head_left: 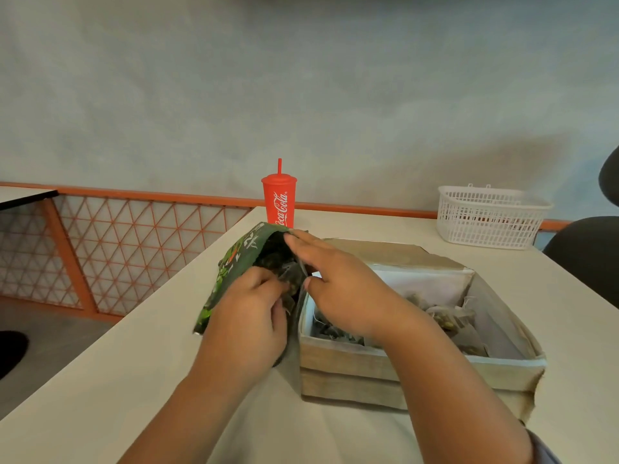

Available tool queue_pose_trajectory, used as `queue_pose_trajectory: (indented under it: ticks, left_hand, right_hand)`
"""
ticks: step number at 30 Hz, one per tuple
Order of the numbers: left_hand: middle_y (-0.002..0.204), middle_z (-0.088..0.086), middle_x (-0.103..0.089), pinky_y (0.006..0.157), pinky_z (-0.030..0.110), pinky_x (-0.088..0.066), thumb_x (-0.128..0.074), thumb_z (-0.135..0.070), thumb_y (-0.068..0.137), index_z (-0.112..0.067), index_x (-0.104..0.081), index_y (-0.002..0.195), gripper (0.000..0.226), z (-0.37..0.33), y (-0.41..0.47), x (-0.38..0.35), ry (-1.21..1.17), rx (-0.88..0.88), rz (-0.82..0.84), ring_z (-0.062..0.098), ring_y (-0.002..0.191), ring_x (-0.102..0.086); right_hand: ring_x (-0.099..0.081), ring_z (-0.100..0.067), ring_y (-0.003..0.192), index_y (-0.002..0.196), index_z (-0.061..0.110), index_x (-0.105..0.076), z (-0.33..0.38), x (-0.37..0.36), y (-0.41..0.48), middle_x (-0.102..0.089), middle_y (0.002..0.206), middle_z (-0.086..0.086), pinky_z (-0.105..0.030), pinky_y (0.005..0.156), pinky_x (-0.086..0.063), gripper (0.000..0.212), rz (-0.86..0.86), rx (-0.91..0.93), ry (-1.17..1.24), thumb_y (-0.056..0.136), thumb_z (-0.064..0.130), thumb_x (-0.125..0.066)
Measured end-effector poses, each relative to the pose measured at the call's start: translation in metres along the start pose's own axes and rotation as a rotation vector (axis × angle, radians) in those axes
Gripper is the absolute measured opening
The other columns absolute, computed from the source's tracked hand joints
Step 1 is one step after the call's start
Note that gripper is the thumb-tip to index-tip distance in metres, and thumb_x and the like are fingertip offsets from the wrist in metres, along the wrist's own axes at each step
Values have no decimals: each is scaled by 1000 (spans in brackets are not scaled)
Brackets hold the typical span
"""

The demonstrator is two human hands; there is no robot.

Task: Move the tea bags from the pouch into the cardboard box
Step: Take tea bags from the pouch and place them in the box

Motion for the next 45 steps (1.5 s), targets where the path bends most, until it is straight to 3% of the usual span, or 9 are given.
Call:
queue_pose_trajectory:
  ticks: [4,12,19,23,26,29,34,41,45]
  left_hand:
    - [128,5,-51,88,23,-40,-47,-10,91,-17,-60,122,34,15,11,-23,-22,158,131,22,109,-54]
    - [134,-1,-51,95,19,-34,-44,-12,94,-23,-53,130,39,24,17,-33,14,163,243,18,117,-50]
    - [103,3,-68,79,23,-43,-70,-8,75,-10,-71,105,30,25,-3,4,-9,164,19,23,89,-64]
    - [82,-12,-68,65,7,-40,-75,-6,73,-14,-75,91,20,25,-23,35,-192,285,-125,-3,70,-60]
    - [67,-23,-68,62,-2,-42,-73,-2,73,-32,-70,74,30,36,-35,45,-431,450,-192,-12,69,-61]
    - [60,-22,-67,55,-2,-41,-72,3,72,-29,-68,64,34,39,-37,45,-576,539,-188,-10,57,-60]
    - [57,-6,-67,51,7,-45,-70,7,72,-24,-73,58,34,33,-39,34,-815,573,-132,0,49,-56]
    - [54,-4,-62,48,12,-47,-63,6,75,-22,-73,60,34,22,-35,26,-1082,591,-101,1,49,-54]
    - [60,-1,-67,52,12,-49,-64,5,75,-22,-73,63,31,24,-33,24,-1025,563,-144,4,56,-61]
  right_hand:
    - [-10,-1,141,146,29,-21,3,-3,-1,-12,154,19,-8,100,-9,63,12,6,35,94,0,-39]
    - [-10,-2,141,146,29,-21,4,-3,-1,-12,154,19,-12,103,-11,62,19,17,59,94,1,-39]
    - [-21,-7,140,146,30,-22,2,-5,2,-14,154,19,-25,114,-20,63,9,18,93,93,1,-40]
    - [-22,-8,140,146,28,-25,1,-12,3,-15,154,18,-30,115,-23,61,21,12,131,94,1,-40]
    - [-20,-8,140,145,28,-27,-2,-22,3,-15,154,17,-28,115,-21,57,70,-6,119,94,7,-44]
    - [-31,-11,135,141,24,-37,-4,-25,2,-25,152,9,-27,110,-27,50,126,-31,66,94,17,-51]
    - [-53,-5,105,125,39,-54,7,-8,-5,-57,122,9,-27,85,-50,49,75,2,207,84,14,-65]
    - [-59,-5,85,80,20,-70,24,8,-10,-66,88,8,-19,76,-48,15,28,155,262,79,5,-68]
    - [-53,6,66,70,28,-61,21,20,-14,-60,68,16,-7,64,-42,26,-5,155,213,83,6,-64]
Point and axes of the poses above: each hand's wrist, its own y-axis towards the middle knuckle, its own x-axis out of the back of the hand, z = x × y, the point moved 6 cm from there along y, towards the middle knuckle
